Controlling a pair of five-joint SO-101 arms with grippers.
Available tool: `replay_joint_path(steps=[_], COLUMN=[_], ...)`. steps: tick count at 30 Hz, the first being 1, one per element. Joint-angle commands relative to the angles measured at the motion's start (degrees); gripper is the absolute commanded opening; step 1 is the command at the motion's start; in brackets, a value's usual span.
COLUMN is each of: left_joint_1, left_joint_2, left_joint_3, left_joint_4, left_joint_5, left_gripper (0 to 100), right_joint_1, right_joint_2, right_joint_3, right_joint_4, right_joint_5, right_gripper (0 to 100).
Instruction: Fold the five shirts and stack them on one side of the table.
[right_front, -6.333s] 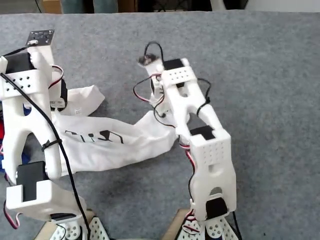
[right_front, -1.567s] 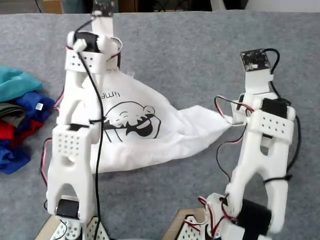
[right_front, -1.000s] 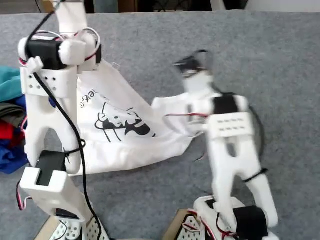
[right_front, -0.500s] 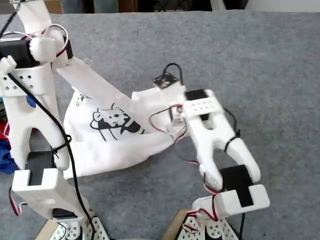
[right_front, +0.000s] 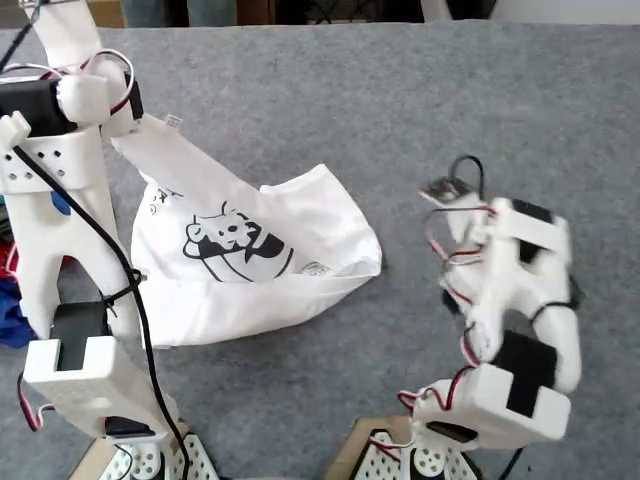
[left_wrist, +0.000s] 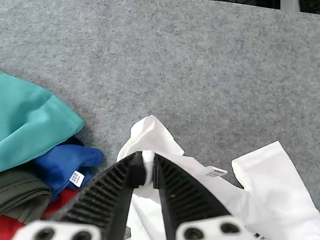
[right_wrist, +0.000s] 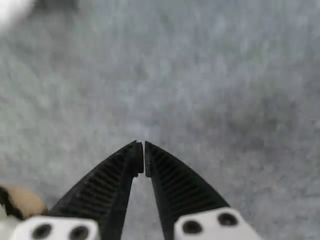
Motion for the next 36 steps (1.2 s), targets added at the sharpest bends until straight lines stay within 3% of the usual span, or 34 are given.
replay_joint_path(steps=[1,4,6,13,17,20,24,28,36], left_joint_1=[-0.75,-1.71,-1.98,-2.24,-2.33,-2.33,-2.33,-2.33,-2.42], left_joint_2=[-2.46,-2.46,-2.46,-2.46,-2.46,-2.46,-2.46,-2.46,-2.55], left_joint_3=[-2.77,-2.33,-2.24,-2.15,-2.15,-2.15,-2.15,-2.15,3.38], left_joint_4=[0.62,0.62,0.7,0.7,0.7,0.7,0.79,0.79,0.88], left_joint_5=[-1.23,-1.23,-1.23,-0.79,-0.26,1.23,1.23,1.05,0.7], left_gripper=[3,3,3,3,3,3,3,3,3], right_joint_1=[8.18,8.7,3.78,-21.89,-33.58,-37.1,-37.54,-35.96,-27.69], right_joint_2=[-4.09,-10.07,-14.2,-19.3,-17.01,-11.91,-4.0,2.33,0.22], right_joint_3=[-1.01,-2.59,-3.12,-4.26,-4.18,-4.26,-4.18,-4.53,-1.1], right_joint_4=[6.24,10.29,11.43,1.49,-9.05,-14.95,-15.38,-12.04,-0.18], right_joint_5=[11.87,14.07,11.78,-24.7,-37.8,-44.04,-44.75,-44.13,-30.42], right_gripper=[1.5,1.8,2.9,22.3,24.8,24.8,21.8,0.7,1.3])
